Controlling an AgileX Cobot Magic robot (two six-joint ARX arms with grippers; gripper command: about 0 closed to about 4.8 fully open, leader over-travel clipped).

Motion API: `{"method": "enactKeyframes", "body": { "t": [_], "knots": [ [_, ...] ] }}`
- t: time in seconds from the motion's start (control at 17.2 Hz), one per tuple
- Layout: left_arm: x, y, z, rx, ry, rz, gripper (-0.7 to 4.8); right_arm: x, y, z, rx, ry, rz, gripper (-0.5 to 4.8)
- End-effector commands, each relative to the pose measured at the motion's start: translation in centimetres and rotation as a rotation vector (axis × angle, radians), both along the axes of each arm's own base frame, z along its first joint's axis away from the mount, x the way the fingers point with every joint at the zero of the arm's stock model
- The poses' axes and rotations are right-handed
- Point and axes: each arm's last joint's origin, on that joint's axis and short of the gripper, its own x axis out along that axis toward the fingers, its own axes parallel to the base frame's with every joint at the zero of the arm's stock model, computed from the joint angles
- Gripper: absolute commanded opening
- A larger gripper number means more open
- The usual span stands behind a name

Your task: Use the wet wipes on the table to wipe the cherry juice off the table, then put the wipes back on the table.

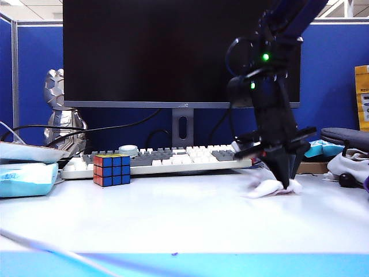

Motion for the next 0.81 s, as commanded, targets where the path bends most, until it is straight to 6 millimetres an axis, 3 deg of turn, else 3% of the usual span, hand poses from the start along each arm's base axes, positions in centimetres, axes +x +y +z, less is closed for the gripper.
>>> {"method": "enactKeyframes", "body": {
  "t": [0.06, 0.23, 0.35, 0.46, 0.64, 0.81],
  "knots": [
    [0.0, 0.0, -0.1, -0.003, 0.008, -0.002, -0.02, -0.2, 1.2, 6.9, 0.089, -0.107, 0.031, -0.06],
    [0.0, 0.0, -0.1, -0.003, 0.008, -0.002, -0.02, -1.7, 1.8, 14.0, 0.169, -0.254, 0.06, -0.06],
    [0.0, 0.0, -0.1, -0.003, 0.008, -0.002, -0.02, -4.6, 1.7, 20.9, 0.249, -0.377, 0.093, -0.06],
    [0.0, 0.0, -0.1, -0.003, 0.008, -0.002, -0.02, -6.8, 0.8, 24.6, 0.301, -0.447, 0.099, -0.06],
    [0.0, 0.0, -0.1, -0.003, 0.008, -0.002, -0.02, -13.9, -2.1, 31.8, 0.414, -0.662, 0.101, -0.06],
    [0.0, 0.0, -0.1, -0.003, 0.008, -0.002, -0.02, -19.4, -4.8, 35.4, 0.473, -0.797, 0.107, -0.06]
  ]
}}
